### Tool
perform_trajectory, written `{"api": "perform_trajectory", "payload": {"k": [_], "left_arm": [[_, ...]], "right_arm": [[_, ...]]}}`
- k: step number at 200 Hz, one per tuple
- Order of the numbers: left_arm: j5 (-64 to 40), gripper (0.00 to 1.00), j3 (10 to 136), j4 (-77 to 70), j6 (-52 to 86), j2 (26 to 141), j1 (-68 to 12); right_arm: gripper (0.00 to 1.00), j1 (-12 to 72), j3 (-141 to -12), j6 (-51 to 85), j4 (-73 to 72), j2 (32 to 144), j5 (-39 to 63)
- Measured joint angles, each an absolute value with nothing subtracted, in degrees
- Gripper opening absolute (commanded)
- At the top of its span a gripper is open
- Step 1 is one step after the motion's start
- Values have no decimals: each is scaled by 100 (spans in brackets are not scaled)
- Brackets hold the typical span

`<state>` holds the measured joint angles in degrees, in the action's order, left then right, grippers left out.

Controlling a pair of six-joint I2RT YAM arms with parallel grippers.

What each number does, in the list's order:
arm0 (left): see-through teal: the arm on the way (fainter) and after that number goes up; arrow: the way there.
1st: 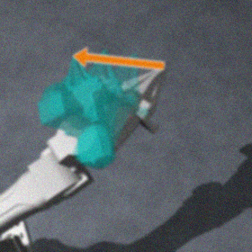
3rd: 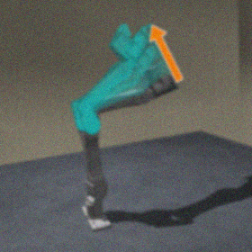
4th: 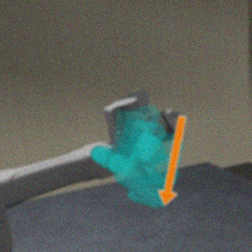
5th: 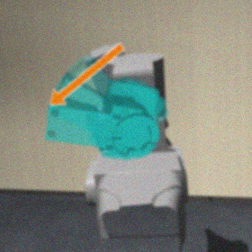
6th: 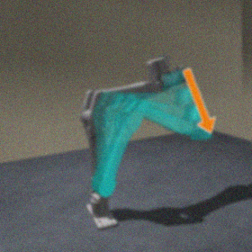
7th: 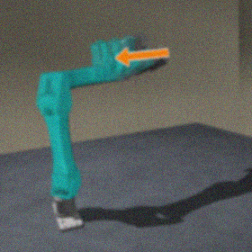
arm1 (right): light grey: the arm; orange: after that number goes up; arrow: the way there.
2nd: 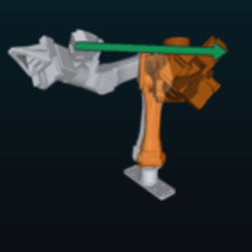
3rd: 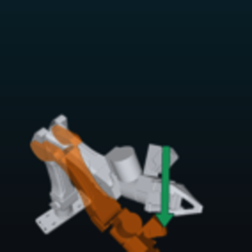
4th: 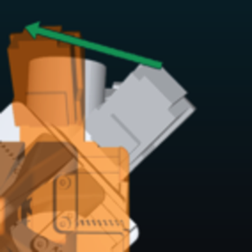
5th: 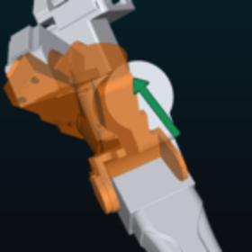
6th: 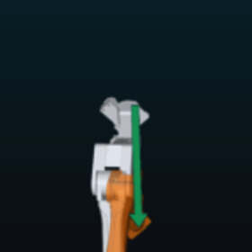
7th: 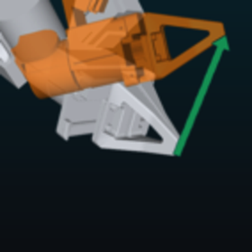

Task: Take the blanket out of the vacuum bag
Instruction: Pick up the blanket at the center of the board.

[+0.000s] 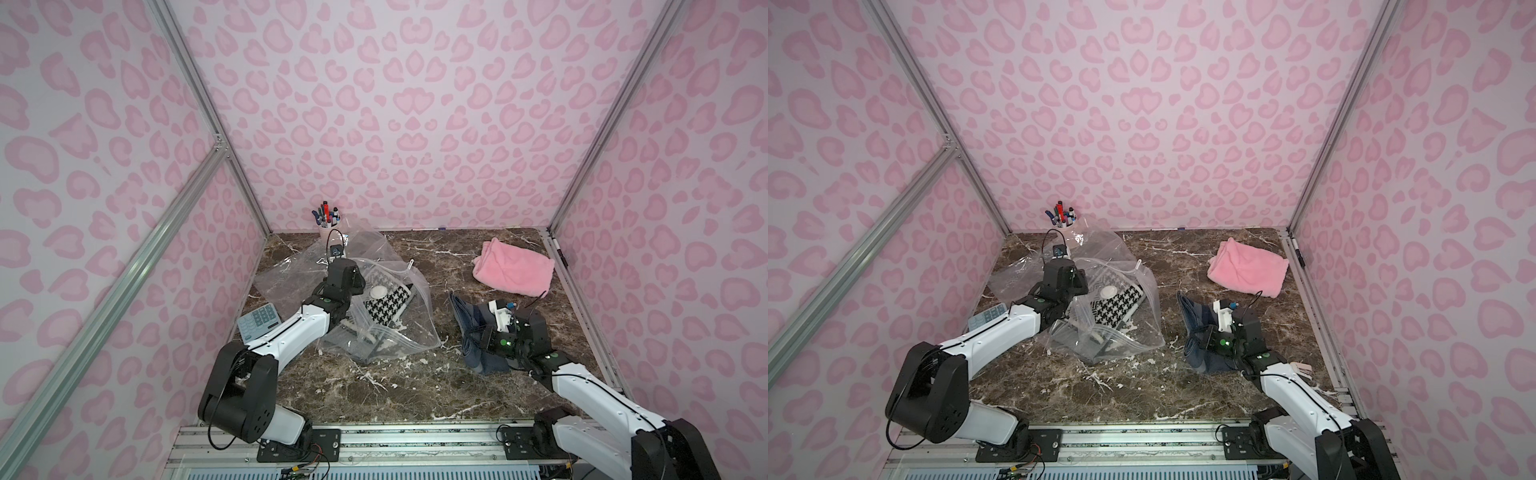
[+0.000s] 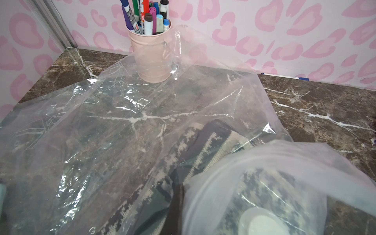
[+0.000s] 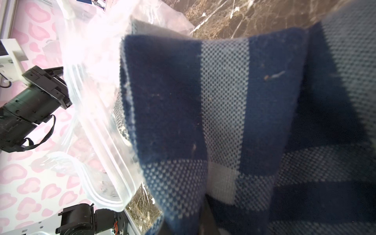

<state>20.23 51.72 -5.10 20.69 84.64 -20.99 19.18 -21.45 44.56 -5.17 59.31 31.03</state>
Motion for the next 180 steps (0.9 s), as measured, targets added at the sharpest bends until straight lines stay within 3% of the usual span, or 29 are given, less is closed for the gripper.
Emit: {"api": "perform_trajectory", "payload": {"k": [83,180], "left_arm": [[1920,4,5260,-508,2080,8538,-2097],[1874,4,5271,-506,2067,8536,-2097]], "right_arm": [[0,3037,-2932,3745,489,7061,1516],[0,2082,-3310,4211,556,5470,2038]]}}
